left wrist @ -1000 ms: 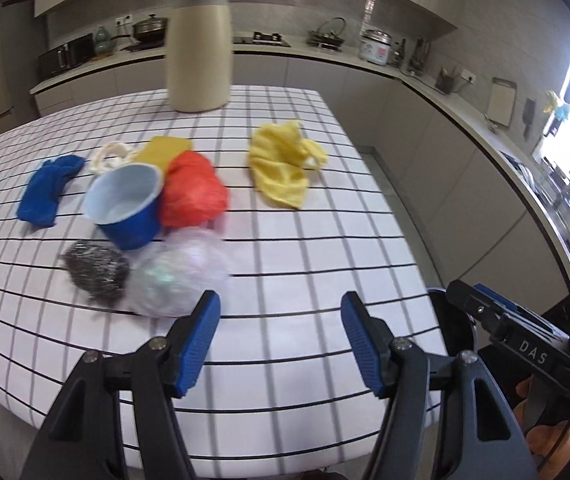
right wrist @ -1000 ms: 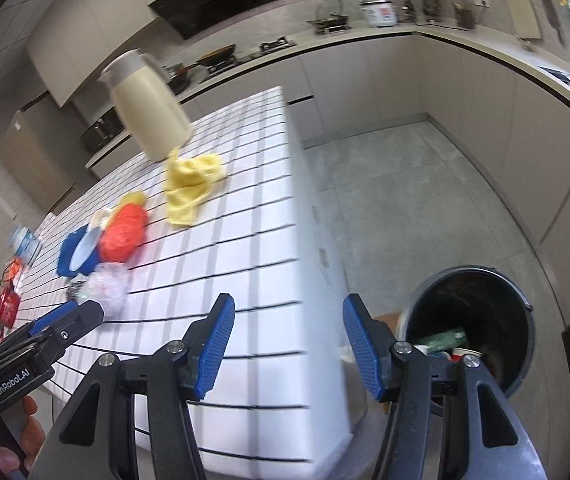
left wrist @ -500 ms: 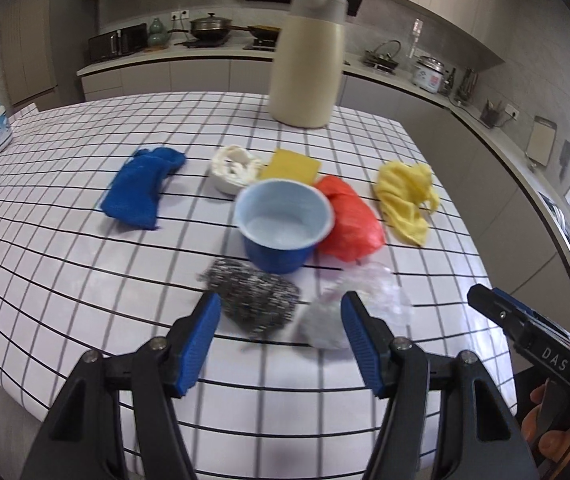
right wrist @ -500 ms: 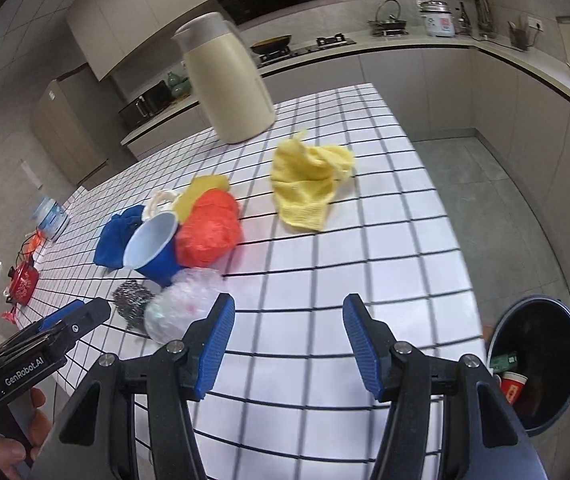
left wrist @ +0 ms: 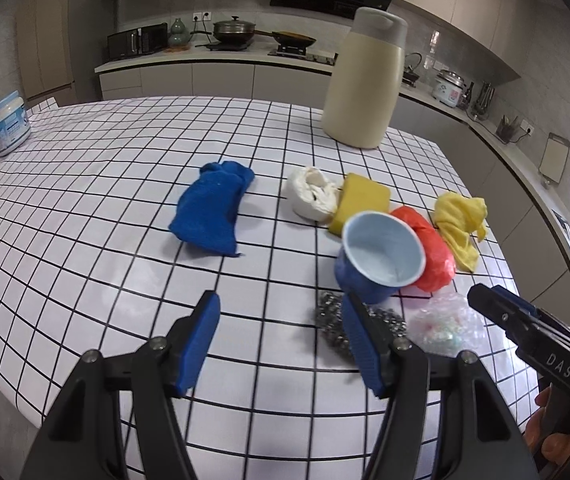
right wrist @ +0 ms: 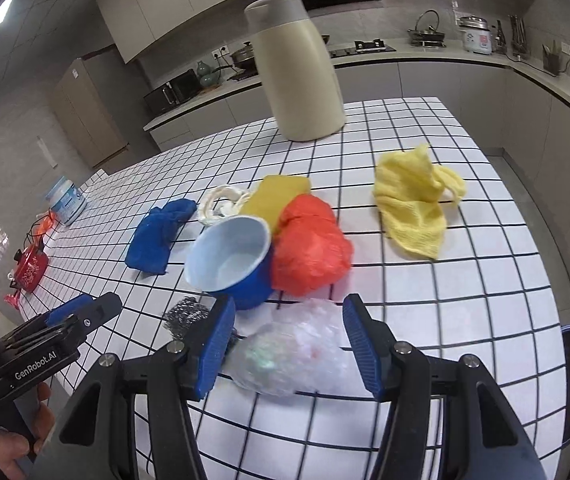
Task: Collect trash
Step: 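Move both tools back from the bin toward the remaining table items, then grasp the blue cloth with the left tool while the right tool grasps the blue bowl rim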
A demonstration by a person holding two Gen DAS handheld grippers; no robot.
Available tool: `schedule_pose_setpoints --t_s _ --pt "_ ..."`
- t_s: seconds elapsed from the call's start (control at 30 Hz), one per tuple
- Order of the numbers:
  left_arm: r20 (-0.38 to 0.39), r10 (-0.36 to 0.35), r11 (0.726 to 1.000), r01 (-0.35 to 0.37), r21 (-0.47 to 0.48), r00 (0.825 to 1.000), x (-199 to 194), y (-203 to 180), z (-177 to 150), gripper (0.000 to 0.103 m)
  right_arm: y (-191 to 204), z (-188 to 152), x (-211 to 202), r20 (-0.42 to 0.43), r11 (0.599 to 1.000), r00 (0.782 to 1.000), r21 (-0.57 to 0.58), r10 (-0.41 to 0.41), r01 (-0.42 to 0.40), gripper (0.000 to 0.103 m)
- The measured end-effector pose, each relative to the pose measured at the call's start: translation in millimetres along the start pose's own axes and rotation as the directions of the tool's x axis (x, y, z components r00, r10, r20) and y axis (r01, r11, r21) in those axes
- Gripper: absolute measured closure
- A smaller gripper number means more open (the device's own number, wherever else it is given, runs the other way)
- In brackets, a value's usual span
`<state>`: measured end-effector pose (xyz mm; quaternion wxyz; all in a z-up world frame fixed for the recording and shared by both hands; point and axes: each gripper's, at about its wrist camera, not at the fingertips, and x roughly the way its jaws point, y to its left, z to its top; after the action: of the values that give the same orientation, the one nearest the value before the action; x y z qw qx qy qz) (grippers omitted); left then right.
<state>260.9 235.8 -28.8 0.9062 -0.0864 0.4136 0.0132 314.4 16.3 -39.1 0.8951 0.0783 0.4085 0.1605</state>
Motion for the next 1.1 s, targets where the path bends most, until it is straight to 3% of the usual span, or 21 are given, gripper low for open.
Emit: schedule_pose_setpoints --t_s 0.3,0.6,1.1 --pt "0.013 0.039 0.998 -0.038 -0.039 0.999 -1.5 19.6 5.9 0.039 25.5 4.9 19.5 -0.018 0.999 0.999 -0.029 0.027 -0.027 0.047" --pt "-0.001 0.09 0.993 -0.09 -0.074 0.996 -1.8 24.8 -1.5 0.039 25.3 9.6 33.6 -0.043 0.996 0.995 -0.031 0.085 -0.086 0.054" --pt "-0.005 0.018 1.0 -0.018 0.016 1.0 50.1 63.0 46.6 0.039 34.4 34.2 75.3 -0.001 0.996 0.997 0.044 -0.072 0.072 0.058"
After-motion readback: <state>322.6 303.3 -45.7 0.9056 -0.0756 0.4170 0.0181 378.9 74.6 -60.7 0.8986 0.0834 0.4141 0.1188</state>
